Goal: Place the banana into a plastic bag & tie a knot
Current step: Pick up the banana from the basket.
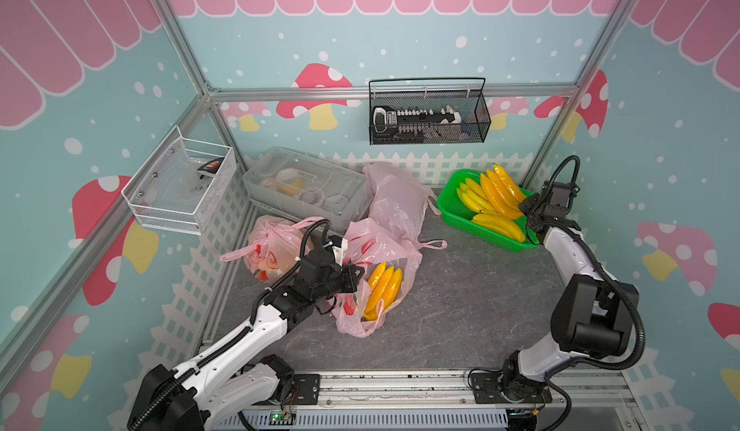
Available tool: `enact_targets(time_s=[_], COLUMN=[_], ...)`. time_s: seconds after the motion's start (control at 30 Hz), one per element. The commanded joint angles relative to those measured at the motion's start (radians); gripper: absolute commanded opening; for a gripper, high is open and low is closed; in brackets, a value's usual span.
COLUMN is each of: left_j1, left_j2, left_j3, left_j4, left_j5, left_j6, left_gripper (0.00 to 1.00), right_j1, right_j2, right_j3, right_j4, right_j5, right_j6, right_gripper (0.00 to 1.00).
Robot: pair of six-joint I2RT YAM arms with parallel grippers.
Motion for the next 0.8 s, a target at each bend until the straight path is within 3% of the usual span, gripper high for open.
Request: enact_targets(time_s=[0.0, 0.43, 0.77], left_j1=[-0.017, -0.078, -0.106], left_j2=[0.008, 0.085, 0.2], left_j3=[0.048, 0.158, 0.266], left_j4=[-0.026, -0.089, -0.095], left_j5=[-0.029, -0.091, -0.137], left_j6=[-0.008, -0.036, -0.113], left_gripper=[0.0, 0.0, 0.0], right_j1=[0.053, 0.286, 0.452], right_j2=[-0.097, -0.558, -0.769], right_j3=[-0.081, -0.298, -0.325], right_j4=[0.048, -0.241, -0.491], right_j5=[-0.04, -0.071, -0.148], right_j6=[0.01, -0.119, -0.163], right_gripper=[0.0, 0.0, 0.0])
